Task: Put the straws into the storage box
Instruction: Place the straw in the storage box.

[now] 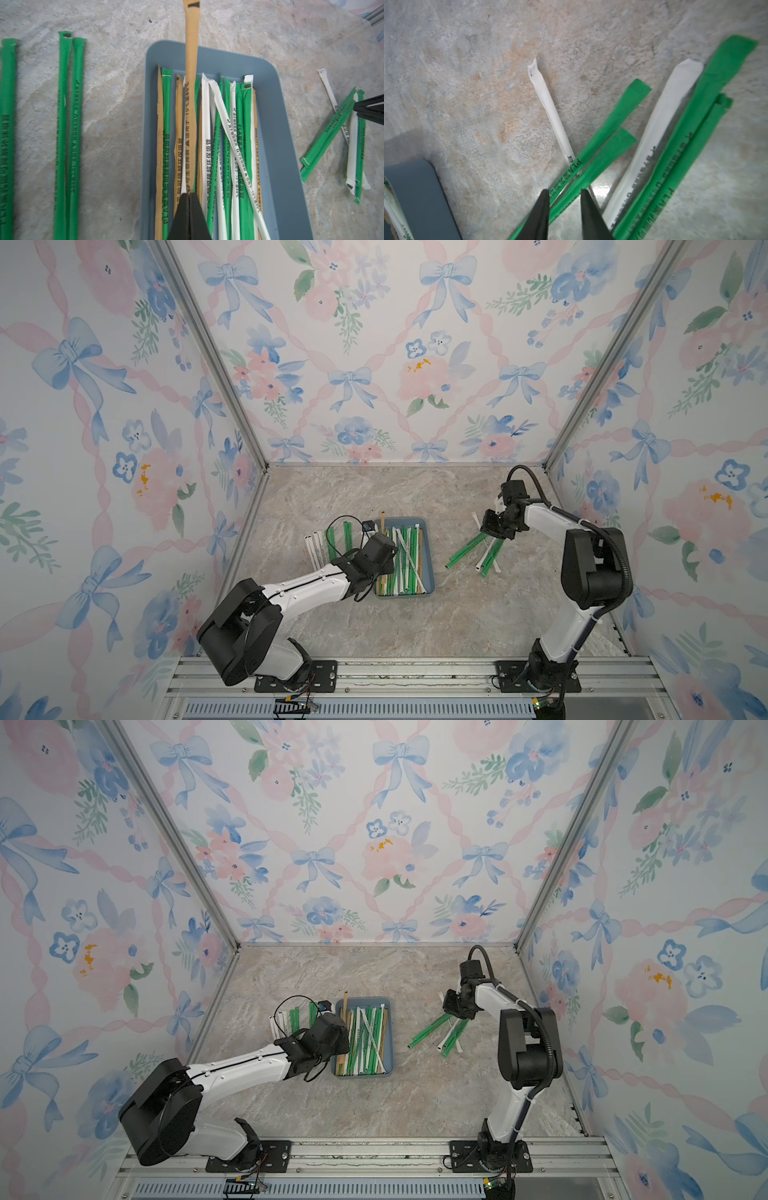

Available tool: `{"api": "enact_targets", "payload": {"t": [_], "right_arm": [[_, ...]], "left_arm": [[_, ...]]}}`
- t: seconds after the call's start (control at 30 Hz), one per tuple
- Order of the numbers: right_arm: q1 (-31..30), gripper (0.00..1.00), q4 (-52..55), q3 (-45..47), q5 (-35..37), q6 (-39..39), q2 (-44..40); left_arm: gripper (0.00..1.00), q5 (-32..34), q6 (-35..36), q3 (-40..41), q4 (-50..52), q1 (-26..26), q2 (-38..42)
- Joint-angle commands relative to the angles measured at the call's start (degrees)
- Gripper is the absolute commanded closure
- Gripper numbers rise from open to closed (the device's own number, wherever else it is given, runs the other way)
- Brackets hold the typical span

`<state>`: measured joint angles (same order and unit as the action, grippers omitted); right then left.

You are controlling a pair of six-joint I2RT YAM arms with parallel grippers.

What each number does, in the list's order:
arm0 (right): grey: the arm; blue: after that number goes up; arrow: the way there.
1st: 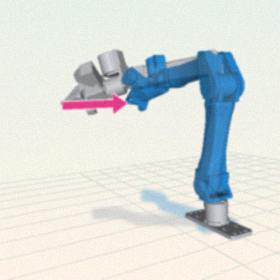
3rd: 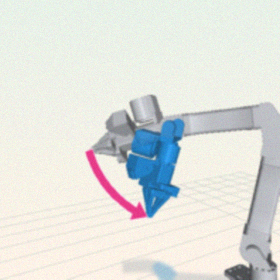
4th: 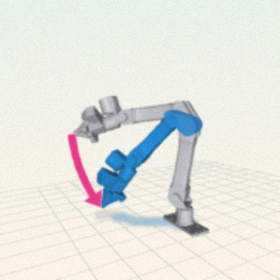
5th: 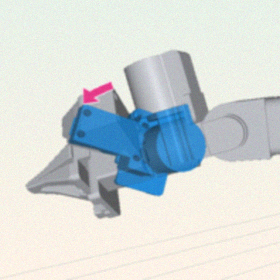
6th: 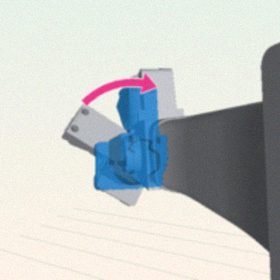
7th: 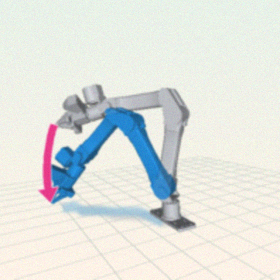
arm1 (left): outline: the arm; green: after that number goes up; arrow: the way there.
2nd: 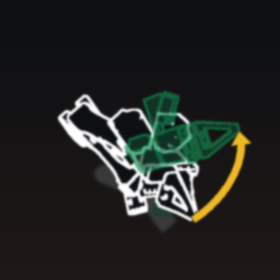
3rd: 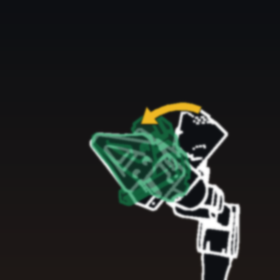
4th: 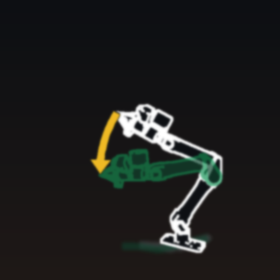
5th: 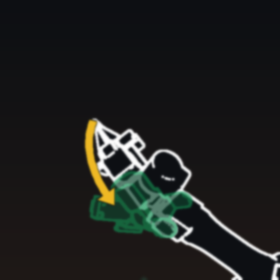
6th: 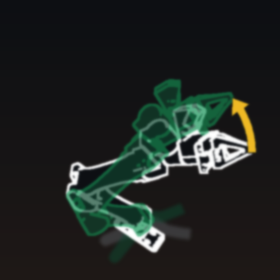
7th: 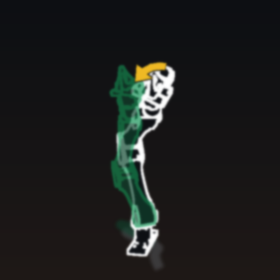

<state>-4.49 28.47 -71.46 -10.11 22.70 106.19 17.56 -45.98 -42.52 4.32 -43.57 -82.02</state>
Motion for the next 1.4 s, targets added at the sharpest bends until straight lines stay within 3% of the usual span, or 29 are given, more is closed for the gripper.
{"api": "enact_targets", "payload": {"t": [0.0, 0.73, 1.03, 1.37], "right_arm": [[-0.56, 0.72, 0.28, -0.24, -0.60, 1.24, 1.69], [-1.84, 0.73, 1.97, -1.73, 1.31, 1.47, 4.56], [-1.97, 0.90, 2.25, -1.31, 2.03, 1.08, 4.61], [-2.30, 0.91, 3.45, -0.35, 1.58, 2.38, -0.83]], "left_arm": [[1.00, 0.50, -1.04, -1.24, 0.30, -0.79, -1.91], [1.00, 0.36, -1.97, -0.32, 0.30, -3.98, -4.69], [1.00, 0.77, -2.37, 0.78, 0.25, -4.16, -3.89], [1.00, 0.14, -2.06, 0.87, 0.32, -4.88, -4.33]]}}
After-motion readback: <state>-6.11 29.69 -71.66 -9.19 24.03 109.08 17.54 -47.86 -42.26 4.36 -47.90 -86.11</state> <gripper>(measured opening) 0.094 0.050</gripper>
